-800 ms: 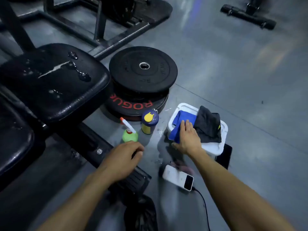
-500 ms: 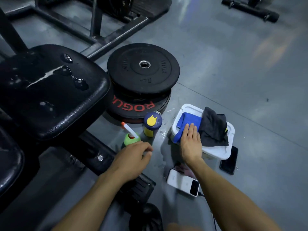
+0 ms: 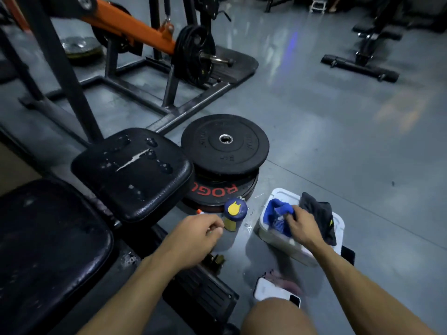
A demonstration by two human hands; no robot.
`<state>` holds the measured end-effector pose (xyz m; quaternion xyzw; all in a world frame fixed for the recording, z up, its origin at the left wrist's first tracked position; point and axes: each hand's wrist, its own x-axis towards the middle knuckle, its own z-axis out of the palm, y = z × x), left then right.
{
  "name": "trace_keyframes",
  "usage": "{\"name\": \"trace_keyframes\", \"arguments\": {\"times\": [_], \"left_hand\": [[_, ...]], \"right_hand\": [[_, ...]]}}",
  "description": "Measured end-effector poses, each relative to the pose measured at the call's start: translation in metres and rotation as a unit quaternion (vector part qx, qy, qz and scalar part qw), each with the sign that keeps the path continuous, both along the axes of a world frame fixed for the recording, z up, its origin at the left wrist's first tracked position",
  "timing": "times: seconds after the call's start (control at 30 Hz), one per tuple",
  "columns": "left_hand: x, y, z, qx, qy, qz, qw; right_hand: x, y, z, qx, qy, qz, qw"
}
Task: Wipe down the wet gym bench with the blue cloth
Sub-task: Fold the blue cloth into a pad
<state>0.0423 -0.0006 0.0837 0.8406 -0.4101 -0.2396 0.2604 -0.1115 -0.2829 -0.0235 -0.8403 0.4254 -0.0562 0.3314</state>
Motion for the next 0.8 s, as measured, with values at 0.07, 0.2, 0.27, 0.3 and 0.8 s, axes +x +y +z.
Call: {"name": "trace_keyframes", "arguments": {"times": [0.07,0.2,0.27,0.3,0.8], "left_hand": [[-0.002,0.01,0.027,-0.001,-0.007,-0.012,1.0],[-0.006,0.027,0.096,-0.022,-0.031,-0.045,0.998],[-0.01,0.038,0.123,-0.047,-0.026,-0.054,0.997],[-0.014,0.044,0.133,-0.073,-0.004,-0.052,0.996],[-0.061,0.136,0.172,-0.23,0.19,-0.038,0.954]], "right_hand": [[-0.004,0.002,0.051,0.053,-0.055,0.039,0.996],[-0.017,0.019,0.157,0.227,-0.094,0.139,0.959],[-0.022,0.03,0.203,0.27,-0.093,0.191,0.939],[-0.023,0.037,0.225,0.286,-0.092,0.219,0.928],[-0.001,0.184,0.31,0.449,-0.105,0.366,0.808]]}}
